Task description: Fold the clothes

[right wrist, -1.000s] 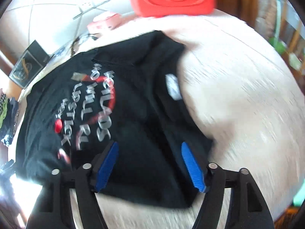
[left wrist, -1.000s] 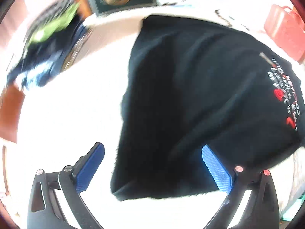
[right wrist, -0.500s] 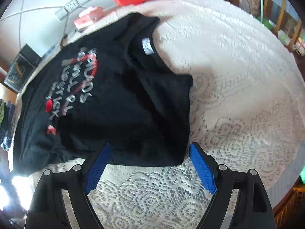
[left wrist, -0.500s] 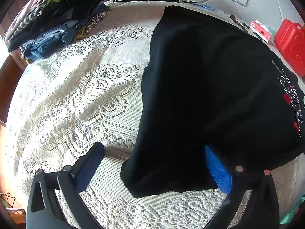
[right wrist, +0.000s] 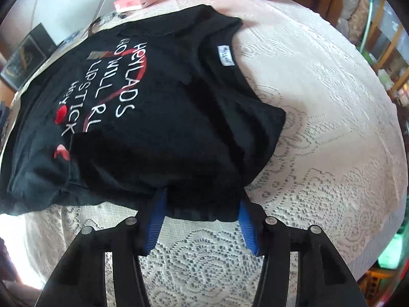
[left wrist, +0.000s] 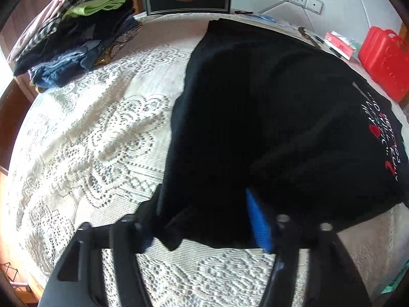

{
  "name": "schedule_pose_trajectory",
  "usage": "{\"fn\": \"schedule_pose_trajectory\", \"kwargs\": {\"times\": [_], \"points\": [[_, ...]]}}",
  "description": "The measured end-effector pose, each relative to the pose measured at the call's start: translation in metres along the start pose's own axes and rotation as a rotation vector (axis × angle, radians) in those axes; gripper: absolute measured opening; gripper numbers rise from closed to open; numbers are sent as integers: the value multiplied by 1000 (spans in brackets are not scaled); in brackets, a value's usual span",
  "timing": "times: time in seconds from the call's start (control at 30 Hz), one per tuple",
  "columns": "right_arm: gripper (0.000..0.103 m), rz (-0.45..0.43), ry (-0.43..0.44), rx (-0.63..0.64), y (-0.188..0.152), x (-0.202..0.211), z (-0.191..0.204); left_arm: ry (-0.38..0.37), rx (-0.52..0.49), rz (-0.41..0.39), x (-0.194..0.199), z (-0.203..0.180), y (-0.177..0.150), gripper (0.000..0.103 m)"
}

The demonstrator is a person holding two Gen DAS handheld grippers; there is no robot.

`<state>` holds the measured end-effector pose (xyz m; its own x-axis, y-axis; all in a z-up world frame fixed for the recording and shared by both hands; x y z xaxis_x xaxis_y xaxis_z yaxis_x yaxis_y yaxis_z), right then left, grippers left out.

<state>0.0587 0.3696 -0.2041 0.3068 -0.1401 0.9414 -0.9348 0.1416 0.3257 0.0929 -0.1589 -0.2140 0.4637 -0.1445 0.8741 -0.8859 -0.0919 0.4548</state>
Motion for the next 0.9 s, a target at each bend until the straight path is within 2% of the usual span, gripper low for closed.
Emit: {"fn": "schedule_pose_trajectory", "kwargs": {"times": [0.03, 0.1, 0.13, 0.17, 0.2, 0.33, 0.4, 0.57, 0.73, 0.9], "points": [[52, 2, 6, 2, 1, 1, -1, -13, -16, 12, -1, -8, 2, 18], [52, 3, 19, 7, 2, 2, -3, -2, -43, 40, -7, -20, 11, 13], [44, 7, 25, -3, 1, 3, -5, 2, -45, 56, -7, -21, 15, 11], [17, 20, 48, -28, 1, 4, -8, -8, -37, 62, -4, -21, 20, 11], [13, 34, 95, -65, 3, 7, -10, -30, -17, 58, 2, -20, 27, 11], [13, -20, 228, -170, 35, 34, -22, -96, 37, 36, 20, -14, 78, 11], [13, -45, 287, -210, 57, 43, -26, -124, 63, 60, 15, -14, 113, 11], [13, -66, 328, -259, 127, 42, -24, -156, 32, 115, -25, -28, 214, 11], [13, -59, 292, -228, 201, 22, 2, -121, -32, 139, -81, -42, 304, 11], [14, -28, 236, -185, 268, -20, 23, -93, -35, 174, -130, -40, 361, 11]]}}
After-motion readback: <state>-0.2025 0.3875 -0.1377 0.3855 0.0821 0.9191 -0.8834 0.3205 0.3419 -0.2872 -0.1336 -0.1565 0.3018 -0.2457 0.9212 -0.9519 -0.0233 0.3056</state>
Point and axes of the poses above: each gripper's, at about its wrist camera, not at the fingertips, and x roughly against the way its jaws point, z to its left, y to its top, the point moved 7 cm from there along -x, roughly the way its jaws point, and after that the axes turned 9 degrees about -y, right-handed, at the moved point
